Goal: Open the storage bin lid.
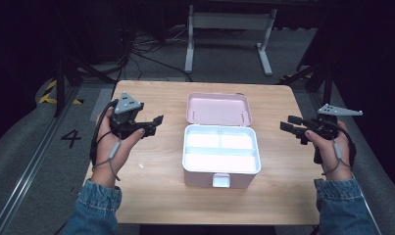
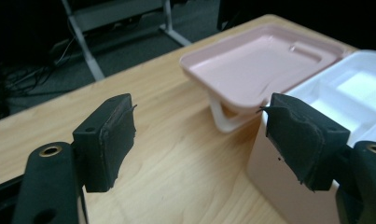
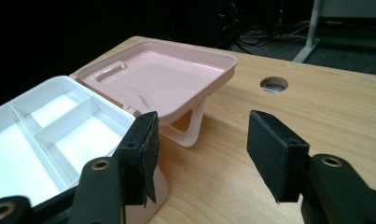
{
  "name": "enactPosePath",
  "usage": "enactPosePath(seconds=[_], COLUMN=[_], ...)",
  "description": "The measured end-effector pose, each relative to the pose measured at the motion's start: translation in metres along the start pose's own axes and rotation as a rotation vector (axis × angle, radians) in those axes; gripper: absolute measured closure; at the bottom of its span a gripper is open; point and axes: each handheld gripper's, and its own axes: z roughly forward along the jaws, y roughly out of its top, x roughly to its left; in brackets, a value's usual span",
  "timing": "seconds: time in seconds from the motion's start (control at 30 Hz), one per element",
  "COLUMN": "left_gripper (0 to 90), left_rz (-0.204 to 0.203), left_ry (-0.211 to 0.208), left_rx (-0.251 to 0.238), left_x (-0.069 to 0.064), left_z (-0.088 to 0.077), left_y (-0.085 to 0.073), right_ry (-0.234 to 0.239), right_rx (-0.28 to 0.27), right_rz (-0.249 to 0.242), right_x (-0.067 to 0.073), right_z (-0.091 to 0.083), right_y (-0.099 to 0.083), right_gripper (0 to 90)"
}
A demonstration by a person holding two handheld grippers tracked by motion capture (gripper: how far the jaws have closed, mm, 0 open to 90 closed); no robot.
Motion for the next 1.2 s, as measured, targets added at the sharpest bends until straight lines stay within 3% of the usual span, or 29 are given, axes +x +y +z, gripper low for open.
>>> enactPosePath(seconds=[0.03,0.13,0.27,0.37,0.47,0.6,0.67,0.7,0.77,0.87,1.0,1.07,1.2], left_gripper=[24.5,24.2,24.2,24.5,24.5,23.7,23.9,23.9,23.8,24.2,25.1,25.1,25.1], left_rz=[-0.005,-0.013,-0.042,-0.034,-0.002,-0.041,-0.038,-0.037,-0.058,-0.087,-0.146,-0.174,-0.181], left_ry=[0.004,0.078,0.087,0.103,0.093,0.085,0.09,0.105,0.114,0.129,0.199,0.199,0.172], left_rx=[0.019,0.061,0.067,0.097,0.158,0.197,0.212,0.256,0.296,0.311,0.327,0.307,0.291], left_x=[0.002,0.008,0.014,0.017,0.024,0.03,0.032,0.035,0.039,0.042,0.053,0.057,0.06], left_z=[-0.002,-0.008,-0.011,-0.011,-0.01,-0.007,-0.005,-0.002,0.001,0.002,-0.001,-0.001,0.002], left_y=[-0.003,-0.015,-0.032,-0.045,-0.054,-0.067,-0.071,-0.079,-0.084,-0.089,-0.096,-0.099,-0.102], right_ry=[0.0,-0.015,-0.038,-0.047,-0.056,-0.094,-0.115,-0.125,-0.132,-0.137,-0.15,-0.152,-0.156], right_rx=[0.0,0.018,0.053,0.064,0.081,0.109,0.119,0.129,0.145,0.16,0.176,0.174,0.177], right_rz=[0.0,-0.001,-0.01,-0.007,-0.007,-0.034,-0.04,-0.043,-0.035,-0.032,-0.024,-0.02,-0.016], right_x=[0.0,-0.003,-0.006,-0.007,-0.009,-0.011,-0.012,-0.013,-0.014,-0.016,-0.02,-0.021,-0.022], right_z=[0.0,0.0,0.001,0.0,-0.001,-0.003,-0.004,-0.004,-0.003,-0.003,-0.002,-0.002,-0.003], right_y=[0.0,-0.003,-0.008,-0.011,-0.013,-0.015,-0.016,-0.017,-0.019,-0.02,-0.023,-0.024,-0.026], right_gripper=[44.7,44.7,44.5,44.2,43.8,43.0,43.0,42.2,42.0,42.0,41.8,41.7,41.7])
